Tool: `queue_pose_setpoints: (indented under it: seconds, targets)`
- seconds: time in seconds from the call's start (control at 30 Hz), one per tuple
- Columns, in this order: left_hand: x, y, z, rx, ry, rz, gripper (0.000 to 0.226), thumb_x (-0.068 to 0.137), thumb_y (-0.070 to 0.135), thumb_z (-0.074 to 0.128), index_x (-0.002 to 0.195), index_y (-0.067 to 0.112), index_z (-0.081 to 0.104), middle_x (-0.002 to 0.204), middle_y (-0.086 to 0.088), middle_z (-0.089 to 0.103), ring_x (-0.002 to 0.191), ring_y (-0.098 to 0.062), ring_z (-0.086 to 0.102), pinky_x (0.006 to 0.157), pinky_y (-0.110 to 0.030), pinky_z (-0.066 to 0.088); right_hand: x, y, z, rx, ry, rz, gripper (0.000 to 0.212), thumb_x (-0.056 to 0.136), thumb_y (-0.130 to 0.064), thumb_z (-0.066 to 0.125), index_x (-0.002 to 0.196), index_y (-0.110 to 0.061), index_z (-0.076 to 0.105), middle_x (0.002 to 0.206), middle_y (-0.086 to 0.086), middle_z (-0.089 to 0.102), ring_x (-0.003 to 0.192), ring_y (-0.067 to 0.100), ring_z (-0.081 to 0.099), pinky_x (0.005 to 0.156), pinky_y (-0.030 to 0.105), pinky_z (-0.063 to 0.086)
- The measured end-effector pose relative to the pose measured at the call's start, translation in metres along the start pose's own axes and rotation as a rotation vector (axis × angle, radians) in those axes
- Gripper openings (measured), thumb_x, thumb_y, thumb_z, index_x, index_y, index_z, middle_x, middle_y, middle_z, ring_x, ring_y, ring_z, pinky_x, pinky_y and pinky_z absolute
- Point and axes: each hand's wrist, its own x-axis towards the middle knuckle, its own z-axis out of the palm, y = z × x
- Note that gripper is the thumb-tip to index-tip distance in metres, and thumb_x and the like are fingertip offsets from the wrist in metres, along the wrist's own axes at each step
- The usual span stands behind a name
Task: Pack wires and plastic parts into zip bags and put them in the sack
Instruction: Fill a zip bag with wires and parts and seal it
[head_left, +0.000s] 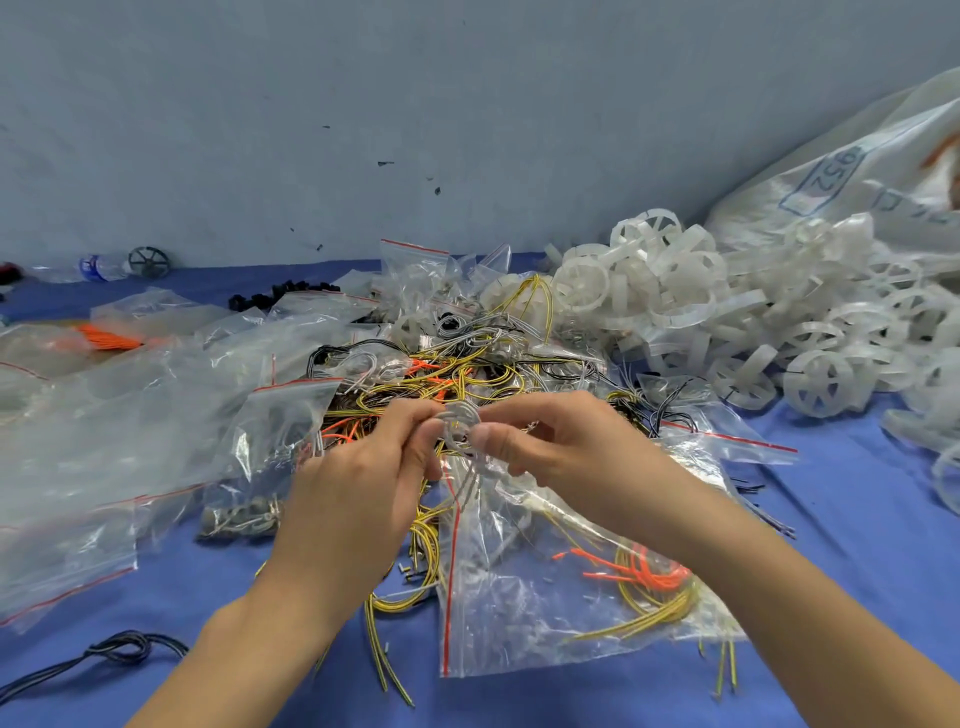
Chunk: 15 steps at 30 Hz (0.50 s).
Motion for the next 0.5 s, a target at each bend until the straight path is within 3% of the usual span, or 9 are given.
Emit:
queue_pose_setpoints:
  seconds: [0.07, 0.13, 0.23, 0.3, 0.4, 0.5]
  targets:
    - [-0.002, 0.003, 0.001, 0.056, 0.000, 0.052, 0.025, 0.100, 0.047, 0.033, 0.111, 0.035, 0.051, 0.071, 0.018, 0.065, 0.058, -0.010, 0.063, 0.051, -0.042, 0.051, 0.000, -0.001, 0.007, -0.065, 0.025, -0.038, 0.026, 0.094, -0.044, 0.059, 0.084, -0.022, 0.068, 0.069, 0.001, 0.061, 0.062, 0.014, 0.055, 0.060, 0.040, 0.048]
    - [-0.002, 0.004, 0.001, -0.016, 0.011, 0.016, 0.024, 0.101, 0.046, 0.036, 0.111, 0.034, 0.054, 0.075, 0.014, 0.067, 0.065, -0.014, 0.067, 0.054, -0.043, 0.051, 0.001, -0.003, 0.010, 0.019, 0.040, -0.011, 0.025, 0.095, -0.035, 0.061, 0.085, -0.015, 0.070, 0.068, 0.004, 0.064, 0.061, 0.012, 0.059, 0.065, 0.045, 0.053]
    - [-0.001, 0.005, 0.002, -0.208, 0.014, -0.090, 0.025, 0.103, 0.046, 0.039, 0.112, 0.035, 0.061, 0.082, 0.016, 0.069, 0.075, -0.009, 0.067, 0.063, -0.039, 0.053, 0.001, -0.004, 0.009, 0.204, 0.058, 0.009, 0.018, 0.094, -0.029, 0.064, 0.091, -0.015, 0.075, 0.071, 0.004, 0.071, 0.067, 0.009, 0.067, 0.077, 0.042, 0.057]
    - [0.000, 0.010, 0.004, -0.454, -0.072, -0.173, 0.025, 0.103, 0.041, 0.041, 0.112, 0.038, 0.064, 0.091, 0.014, 0.071, 0.082, -0.011, 0.070, 0.067, -0.031, 0.057, 0.003, -0.002, 0.009, 0.303, 0.081, 0.015, 0.014, 0.094, -0.022, 0.064, 0.095, -0.015, 0.076, 0.076, 0.007, 0.073, 0.072, 0.013, 0.070, 0.082, 0.042, 0.057]
    - [0.002, 0.014, 0.005, -0.746, -0.254, -0.295, 0.028, 0.099, 0.038, 0.041, 0.108, 0.037, 0.068, 0.090, 0.001, 0.073, 0.073, -0.018, 0.071, 0.066, -0.033, 0.059, 0.005, 0.000, 0.011, 0.434, 0.106, 0.014, 0.015, 0.094, -0.016, 0.063, 0.096, -0.008, 0.076, 0.081, 0.017, 0.072, 0.073, 0.012, 0.067, 0.082, 0.039, 0.057]
    - [0.005, 0.009, 0.001, -0.863, -0.378, -0.378, 0.028, 0.093, 0.035, 0.046, 0.096, 0.030, 0.073, 0.081, -0.002, 0.069, 0.064, -0.019, 0.064, 0.061, -0.031, 0.056, 0.004, 0.001, 0.014, 0.535, 0.102, 0.023, 0.014, 0.094, -0.010, 0.063, 0.092, -0.009, 0.077, 0.078, 0.011, 0.070, 0.072, 0.008, 0.064, 0.077, 0.028, 0.058]
